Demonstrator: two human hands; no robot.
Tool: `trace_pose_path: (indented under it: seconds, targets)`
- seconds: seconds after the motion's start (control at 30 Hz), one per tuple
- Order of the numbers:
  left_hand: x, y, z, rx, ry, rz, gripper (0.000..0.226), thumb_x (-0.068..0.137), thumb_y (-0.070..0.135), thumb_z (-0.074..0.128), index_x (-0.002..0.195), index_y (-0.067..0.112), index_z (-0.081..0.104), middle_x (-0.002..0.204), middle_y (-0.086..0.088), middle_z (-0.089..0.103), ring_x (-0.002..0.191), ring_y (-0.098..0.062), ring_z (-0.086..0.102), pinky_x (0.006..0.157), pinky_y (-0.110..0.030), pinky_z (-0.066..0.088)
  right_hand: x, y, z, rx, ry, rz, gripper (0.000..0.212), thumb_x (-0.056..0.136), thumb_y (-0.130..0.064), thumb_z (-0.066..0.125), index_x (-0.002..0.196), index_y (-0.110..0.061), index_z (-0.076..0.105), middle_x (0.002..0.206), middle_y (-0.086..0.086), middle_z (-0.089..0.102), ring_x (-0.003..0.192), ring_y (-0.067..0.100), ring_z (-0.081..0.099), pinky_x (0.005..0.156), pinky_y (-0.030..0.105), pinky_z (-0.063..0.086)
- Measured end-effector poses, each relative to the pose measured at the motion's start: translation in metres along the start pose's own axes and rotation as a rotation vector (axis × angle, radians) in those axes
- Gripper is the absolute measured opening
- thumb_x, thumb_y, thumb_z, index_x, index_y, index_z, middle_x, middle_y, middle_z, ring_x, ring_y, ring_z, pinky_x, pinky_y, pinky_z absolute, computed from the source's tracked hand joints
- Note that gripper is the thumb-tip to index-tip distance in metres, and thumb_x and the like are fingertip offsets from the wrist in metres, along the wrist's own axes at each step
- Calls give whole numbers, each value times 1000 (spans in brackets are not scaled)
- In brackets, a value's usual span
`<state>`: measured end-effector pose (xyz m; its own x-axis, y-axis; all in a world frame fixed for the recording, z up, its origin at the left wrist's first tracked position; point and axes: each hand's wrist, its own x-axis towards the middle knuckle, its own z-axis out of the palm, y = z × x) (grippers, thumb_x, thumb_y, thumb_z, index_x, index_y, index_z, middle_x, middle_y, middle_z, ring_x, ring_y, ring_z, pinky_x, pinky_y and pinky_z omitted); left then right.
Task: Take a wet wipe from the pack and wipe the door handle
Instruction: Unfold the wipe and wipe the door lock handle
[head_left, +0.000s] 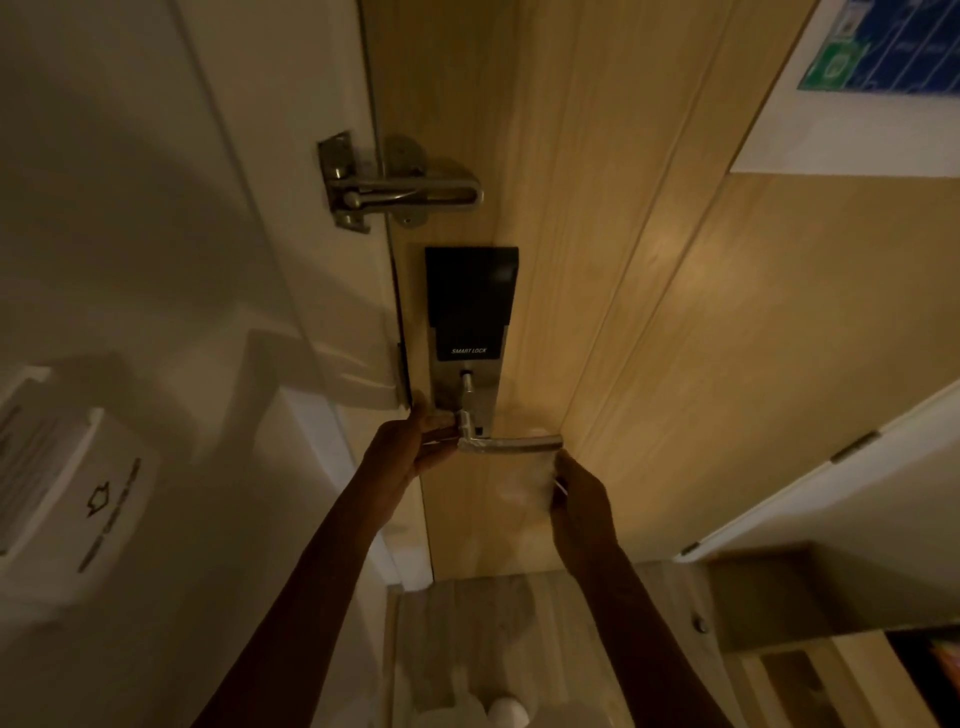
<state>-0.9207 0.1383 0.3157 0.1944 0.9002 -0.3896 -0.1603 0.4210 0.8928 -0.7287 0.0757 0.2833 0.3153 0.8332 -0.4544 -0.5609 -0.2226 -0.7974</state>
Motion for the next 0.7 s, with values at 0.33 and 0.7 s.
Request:
trace_pose_path:
  seconds: [0.33,0.7]
  targets:
    - [-4,0,-1,-71,-39,26,50,94,45,43,103,3,70,109,-14,72,107,-25,67,101,-41,48,-6,10,4,21,-163,-30,31,99,-7,38,119,3,59,114,24,66,107,37,63,90,41,54]
    - [0,2,-4,-110,-52,10,47,99,39,38,97,5,70,107,-15,73,104,-23,69,95,-34,52,-2,3,0,53,-148,-9,29,100,-6,35,114,-1,60,110,21,67,100,34,65,80,33,57]
